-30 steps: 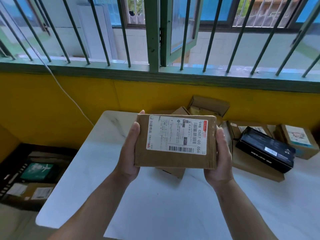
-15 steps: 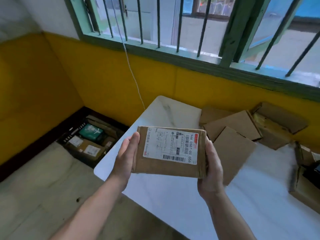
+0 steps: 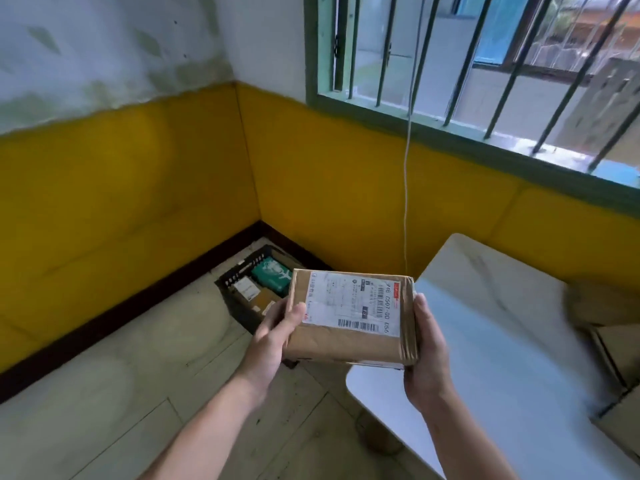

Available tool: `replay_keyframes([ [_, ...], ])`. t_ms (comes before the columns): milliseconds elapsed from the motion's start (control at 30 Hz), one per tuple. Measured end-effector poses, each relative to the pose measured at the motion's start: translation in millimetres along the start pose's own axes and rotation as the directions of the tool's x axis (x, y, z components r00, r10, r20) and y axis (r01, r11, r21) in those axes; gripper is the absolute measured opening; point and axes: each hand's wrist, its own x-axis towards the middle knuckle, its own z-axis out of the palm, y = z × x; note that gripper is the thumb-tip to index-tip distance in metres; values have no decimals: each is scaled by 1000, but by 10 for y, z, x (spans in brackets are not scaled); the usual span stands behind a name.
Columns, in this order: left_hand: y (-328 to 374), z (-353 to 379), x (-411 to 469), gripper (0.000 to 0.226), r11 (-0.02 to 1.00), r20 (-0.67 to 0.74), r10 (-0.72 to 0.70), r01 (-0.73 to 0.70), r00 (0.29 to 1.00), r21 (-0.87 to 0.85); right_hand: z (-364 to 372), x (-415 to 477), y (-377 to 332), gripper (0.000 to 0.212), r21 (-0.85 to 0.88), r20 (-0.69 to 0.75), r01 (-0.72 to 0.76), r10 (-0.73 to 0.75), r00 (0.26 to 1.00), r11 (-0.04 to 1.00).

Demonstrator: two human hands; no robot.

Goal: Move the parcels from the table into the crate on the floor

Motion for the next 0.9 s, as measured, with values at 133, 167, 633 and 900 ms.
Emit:
replay_keyframes([
  [133,-50,-354,266,57,998,19,-61,62,998,-16,328,347,164,61,-10,-5,-77,77,997,997],
  [167,-61,-427,357,58,996,1,-83,83,997,-18,391,450,213,59,-10,-11,-99,99,995,995],
  [633,-144,-1422,2743,45,887,-267,-421,455,867,79,1023,2692,1358,48,9,-172,-542,535,827,840],
  [900,-438,-1866,3662,25,843,-278,-486,528,829,101,1360,3263,1855,42,52,-361,-666,636,682,744],
])
